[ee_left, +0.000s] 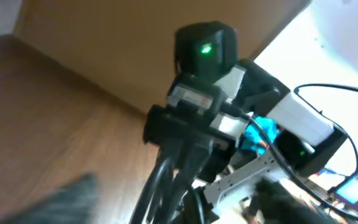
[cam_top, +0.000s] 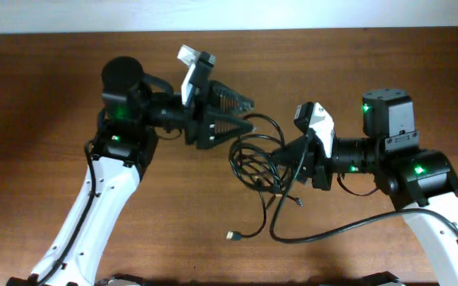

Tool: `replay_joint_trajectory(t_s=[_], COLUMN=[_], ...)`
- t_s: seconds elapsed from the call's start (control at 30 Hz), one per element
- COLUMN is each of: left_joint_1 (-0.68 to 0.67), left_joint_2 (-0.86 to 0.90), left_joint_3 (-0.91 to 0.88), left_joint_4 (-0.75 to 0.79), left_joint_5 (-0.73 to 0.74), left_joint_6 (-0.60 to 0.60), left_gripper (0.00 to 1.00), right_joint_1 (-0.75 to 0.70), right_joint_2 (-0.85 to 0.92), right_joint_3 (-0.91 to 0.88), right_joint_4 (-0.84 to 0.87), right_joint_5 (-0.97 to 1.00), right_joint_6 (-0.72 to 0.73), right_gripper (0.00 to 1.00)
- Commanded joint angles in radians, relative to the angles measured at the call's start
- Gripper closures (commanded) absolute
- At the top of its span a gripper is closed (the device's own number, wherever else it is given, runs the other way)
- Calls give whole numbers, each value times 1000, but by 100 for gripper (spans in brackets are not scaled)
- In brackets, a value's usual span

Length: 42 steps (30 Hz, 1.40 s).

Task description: Untangle cables

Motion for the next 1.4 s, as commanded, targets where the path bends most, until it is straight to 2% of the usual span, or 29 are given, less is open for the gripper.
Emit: replay_joint_trajectory(t_s=[0.0, 0.07, 0.17, 0.23, 0.3, 0.37, 0.43, 0.47, 0.5, 0.57, 0.7, 0.73, 0.77, 0.93, 0.97, 1.0, 1.07, 1.1, 1.17, 1.37], left_joint_1=[55, 81, 76, 76, 76, 76, 76, 74, 68, 30, -3, -3, -3, -2, -2, 1, 22, 30, 55, 66], left_joint_2=[-3, -3, -3, -3, -3, -3, -3, -3, -3, -3, -3, -3, -3, -3, -3, -3, -3, -3, -3, -3], left_joint_3=[7, 7, 7, 7, 7, 7, 7, 7, 7, 7, 7, 7, 7, 7, 7, 7, 7, 7, 7, 7], left_joint_4=[-175, -375, -676, -796, -869, -895, -892, -892, -892, -893, -875, -874, -874, -874, -872, -871, -872, -872, -872, -872], left_joint_5=[-9, -49, -220, -277, -336, -393, -393, -390, -390, -340, -345, -345, -345, -336, -329, -330, -330, -331, -330, -330], left_joint_6=[141, 256, 488, 603, 679, 683, 703, 706, 706, 784, 787, 787, 787, 786, 787, 787, 781, 779, 779, 779], left_gripper=[1, 1, 1, 1, 1, 2, 24, 26, 24, 20, 37, 54, 98, 100, 100, 100, 100, 100, 100, 100], right_joint_1=[-2, -2, -2, -2, -2, -2, -2, -2, -2, -1, -1, -1, -1, -1, -1, -1, -1, -1, -1, -1], right_joint_2=[-4, -4, -4, -4, -4, -4, -4, -4, -4, -4, -4, -4, -4, -4, -4, -4, -4, -4, -4, -4], right_joint_3=[8, 8, 8, 8, 8, 8, 8, 8, 8, 8, 8, 8, 8, 8, 8, 8, 8, 8, 8, 8], right_joint_4=[72, 127, 202, 230, 231, 237, 241, 241, 242, 243, 242, 241, 240, 207, 196, 170, 105, 72, 8, -68], right_joint_5=[-31, -31, -22, -21, -21, -21, -21, -23, -28, -29, -47, -47, -46, 41, 62, 126, 254, 301, 369, 426], right_joint_6=[143, 206, 292, 303, 306, 306, 306, 306, 310, 310, 328, 328, 328, 328, 328, 328, 328, 328, 328, 336], right_gripper=[96, 96, 96, 96, 96, 96, 96, 96, 96, 96, 96, 96, 96, 96, 93, 75, 45, 34, 28, 26])
